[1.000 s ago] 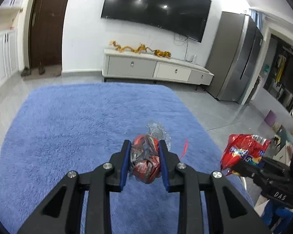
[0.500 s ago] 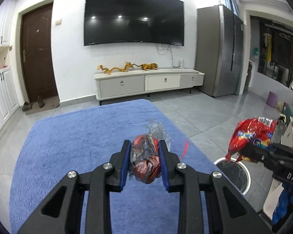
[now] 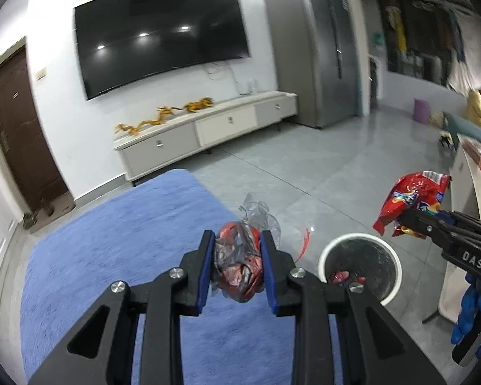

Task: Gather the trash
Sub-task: 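Carry both items over the trash bin and open both tools to release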

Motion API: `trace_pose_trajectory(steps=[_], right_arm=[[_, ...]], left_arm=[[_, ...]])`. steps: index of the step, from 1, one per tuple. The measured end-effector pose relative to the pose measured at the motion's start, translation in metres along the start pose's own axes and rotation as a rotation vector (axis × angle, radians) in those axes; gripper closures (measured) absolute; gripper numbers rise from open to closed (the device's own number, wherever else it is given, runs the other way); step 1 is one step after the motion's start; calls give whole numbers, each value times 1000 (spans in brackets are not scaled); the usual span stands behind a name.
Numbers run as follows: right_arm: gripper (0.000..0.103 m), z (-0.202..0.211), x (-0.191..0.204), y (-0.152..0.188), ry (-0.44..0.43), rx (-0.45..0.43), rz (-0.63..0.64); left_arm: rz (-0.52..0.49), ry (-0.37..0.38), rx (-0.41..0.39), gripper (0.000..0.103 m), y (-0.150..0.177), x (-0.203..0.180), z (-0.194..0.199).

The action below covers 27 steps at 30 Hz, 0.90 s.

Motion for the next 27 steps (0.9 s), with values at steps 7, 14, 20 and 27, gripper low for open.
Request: trace_pose_trajectory(steps=[7, 14, 20, 27], right_arm=[[73, 15, -66, 17, 80, 4, -120], [73, 16, -117, 35, 146, 21, -219], [73, 8, -153, 53, 194, 59, -293], [71, -5, -182, 67, 239, 100, -342]], left_arm=[[-99, 77, 23, 77, -10, -73, -22], [-179, 147, 66, 77, -9, -137, -49], [-240, 189, 111, 76, 2, -176, -76], [-278, 222, 163, 76, 8, -216, -110]])
Point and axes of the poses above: each gripper's, at about its wrist camera, not at the fingertips, and z roughly against the way its jaws point, x to its left, y to its underside, the point moved 10 cm from there along -z, roughly the way its jaws point, and after that the axes turned 9 degrees about -y, right-handed, at the moved point
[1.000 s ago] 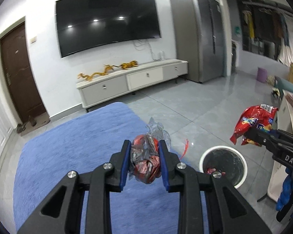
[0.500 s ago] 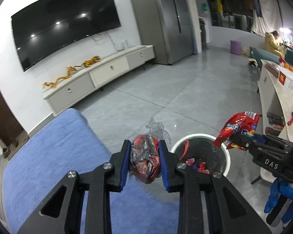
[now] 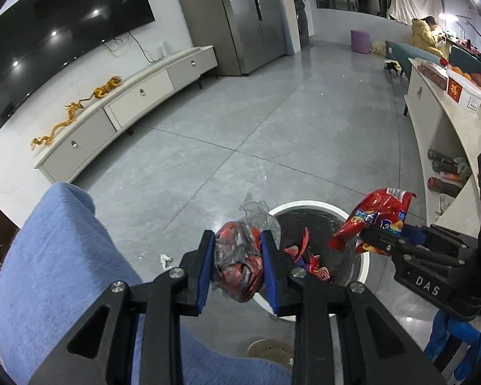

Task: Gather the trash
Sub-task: 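Carry both items over the trash bin and open both tools to release, then move both open tools away from the bin back over the rug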

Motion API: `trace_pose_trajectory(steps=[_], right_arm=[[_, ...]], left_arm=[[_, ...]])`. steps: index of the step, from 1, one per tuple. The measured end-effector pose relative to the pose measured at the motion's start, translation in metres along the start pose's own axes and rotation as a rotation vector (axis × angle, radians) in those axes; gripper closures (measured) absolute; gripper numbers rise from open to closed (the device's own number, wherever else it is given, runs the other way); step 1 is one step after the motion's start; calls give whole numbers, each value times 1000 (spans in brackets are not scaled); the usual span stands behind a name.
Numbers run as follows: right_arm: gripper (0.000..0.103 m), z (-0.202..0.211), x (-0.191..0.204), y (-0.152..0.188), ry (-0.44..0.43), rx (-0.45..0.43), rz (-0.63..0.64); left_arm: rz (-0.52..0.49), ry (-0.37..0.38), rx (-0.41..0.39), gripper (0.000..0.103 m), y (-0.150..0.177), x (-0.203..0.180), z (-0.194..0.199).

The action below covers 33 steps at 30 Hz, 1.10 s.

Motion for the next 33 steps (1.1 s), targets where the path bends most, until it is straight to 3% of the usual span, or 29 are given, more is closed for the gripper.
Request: trace_pose_trajectory(steps=[11, 15, 18, 19, 33], right_arm=[[67, -23, -23, 2, 55, 33, -28], [55, -29, -26, 5, 70, 44, -36], [51, -31, -29, 8, 83, 52, -37], [50, -31, -30, 8, 87, 53, -39], [46, -10, -6, 3, 95, 24, 3]], left_arm=[[-24, 23, 36, 74, -5, -23, -38], [5, 22, 48, 62, -8, -24, -46], [25, 13, 42, 43, -9, -21, -47], [33, 10, 37, 42, -10, -19, -47], [103, 15, -3, 42, -9, 5, -17]])
Point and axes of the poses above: each gripper's, at about its wrist camera, not at the fingertips, and z roughly against the way its jaws point, x to its left, y to its underside, the point moved 10 cm from there along -z, roughly the way its jaws point, and after that the axes turned 9 degrees about -y, right-handed, at the moved point
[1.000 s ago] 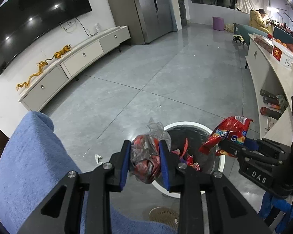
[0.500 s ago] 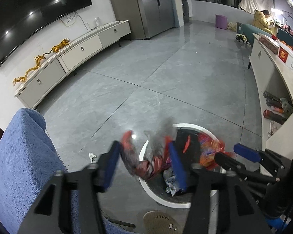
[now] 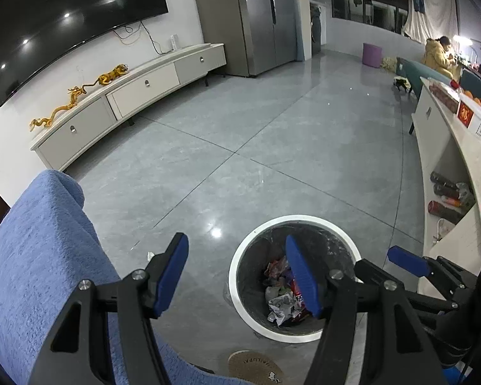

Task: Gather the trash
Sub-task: 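Move both open tools away from the bin back over the rug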

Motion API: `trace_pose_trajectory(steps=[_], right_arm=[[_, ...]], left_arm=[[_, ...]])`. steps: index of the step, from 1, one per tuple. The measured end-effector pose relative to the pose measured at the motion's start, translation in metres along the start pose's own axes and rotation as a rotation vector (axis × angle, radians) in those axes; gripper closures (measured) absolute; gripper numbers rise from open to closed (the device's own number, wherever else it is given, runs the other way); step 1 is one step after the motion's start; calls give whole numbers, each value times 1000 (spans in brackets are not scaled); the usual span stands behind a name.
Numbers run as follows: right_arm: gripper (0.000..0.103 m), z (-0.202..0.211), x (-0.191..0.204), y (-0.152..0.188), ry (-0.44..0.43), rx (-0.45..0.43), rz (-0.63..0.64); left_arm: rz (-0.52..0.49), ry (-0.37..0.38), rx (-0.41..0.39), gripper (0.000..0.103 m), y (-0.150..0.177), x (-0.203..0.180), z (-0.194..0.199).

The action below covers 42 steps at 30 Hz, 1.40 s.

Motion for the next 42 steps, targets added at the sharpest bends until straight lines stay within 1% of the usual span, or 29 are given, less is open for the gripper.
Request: trace_pose_trajectory(steps=[7, 11, 14, 18, 22, 26, 30, 33, 36, 38, 40, 42], right_arm=[[44, 21, 22, -3, 2, -31, 38], [43, 33, 36, -7, 6, -51, 69], [39, 41, 52, -9, 11, -64, 108], [35, 49, 79, -9, 13, -77, 170], [31, 52, 109, -5, 9, -81, 237], [28, 53, 143, 3, -8, -84, 305], [26, 51, 180, 13, -29, -83, 373], [23, 49, 206, 20, -44, -86, 423], [17, 48, 226, 24, -44, -104, 462], [10, 47, 240, 26, -44, -116, 480], [6, 46, 252, 29, -37, -125, 503], [4, 44, 267, 34, -27, -125, 537]], left_arm=[[36, 16, -42, 41, -2, 16, 30], [73, 20, -73, 40, -1, 31, 51], [105, 7, -107, 34, -1, 45, 68], [173, -25, -157, 32, 3, 74, 92], [249, -74, -181, 32, 17, 113, 109], [317, -126, -188, 32, 35, 150, 125], [381, -197, -196, 32, 59, 191, 143], [442, -243, -185, 30, 80, 223, 153], [492, -281, -186, 29, 98, 249, 163], [505, -320, -192, 29, 111, 265, 169], [523, -350, -197, 29, 124, 281, 175], [544, -378, -199, 29, 138, 296, 178]])
Point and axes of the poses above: each gripper's, at about its wrist camera, not at the fingertips, and z roughly against the way its jaws point, x to its left, y to its underside, the point moved 10 cm from there along -z, roughly the way its jaws point, and after that the axes turned 9 degrees about -y, right-handed, at the moved point
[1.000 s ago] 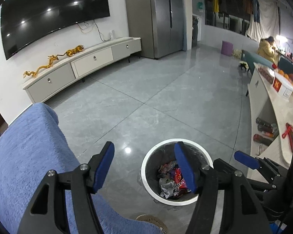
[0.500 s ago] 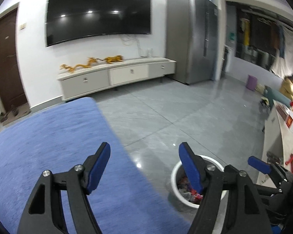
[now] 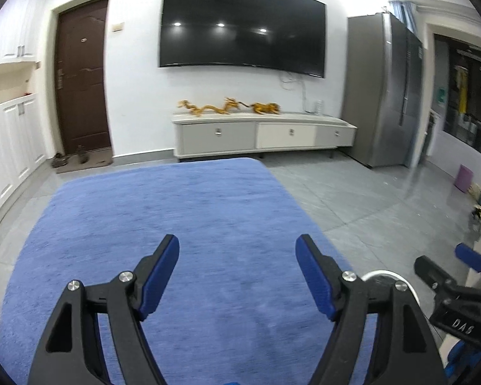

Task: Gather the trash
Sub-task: 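Move both open tools away from the bin back over the rug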

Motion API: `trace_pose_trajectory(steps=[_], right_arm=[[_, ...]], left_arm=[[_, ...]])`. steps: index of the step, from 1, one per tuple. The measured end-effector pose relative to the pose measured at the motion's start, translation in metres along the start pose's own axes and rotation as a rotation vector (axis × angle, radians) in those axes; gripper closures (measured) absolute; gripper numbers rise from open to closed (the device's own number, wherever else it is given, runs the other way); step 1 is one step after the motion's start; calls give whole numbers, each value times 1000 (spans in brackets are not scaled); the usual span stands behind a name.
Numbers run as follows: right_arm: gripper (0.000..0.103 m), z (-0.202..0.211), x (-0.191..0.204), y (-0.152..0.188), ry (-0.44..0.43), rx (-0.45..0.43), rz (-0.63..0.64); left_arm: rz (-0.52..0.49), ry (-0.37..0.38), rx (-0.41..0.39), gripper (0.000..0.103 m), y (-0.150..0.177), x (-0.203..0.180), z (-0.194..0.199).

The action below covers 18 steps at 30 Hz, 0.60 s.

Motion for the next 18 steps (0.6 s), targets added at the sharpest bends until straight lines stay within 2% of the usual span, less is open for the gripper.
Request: trace_pose_trajectory(steps=[5, 9, 14, 18], right_arm=[[3, -7, 34, -8, 23, -3, 86], [3, -9, 52, -11, 52, -14, 156], [3, -5, 63, -15, 72, -42, 206], [3, 3, 66, -13, 82, -65, 216]], left_arm=[[13, -77, -11, 28, 10, 42, -5], [32, -141, -8, 21, 18, 72, -8], [67, -216, -21, 20, 22, 96, -5], [70, -233, -28, 19, 21, 100, -3]])
Point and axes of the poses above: each gripper's, at about its wrist camera, not at the fingertips, and z roughly against the way its jaws point, x to its left, y to its underside, the point moved 10 cm from there along -z, roughly the way its jaws point, and after that the axes turned 9 degrees about -y, right-handed, at the moved point
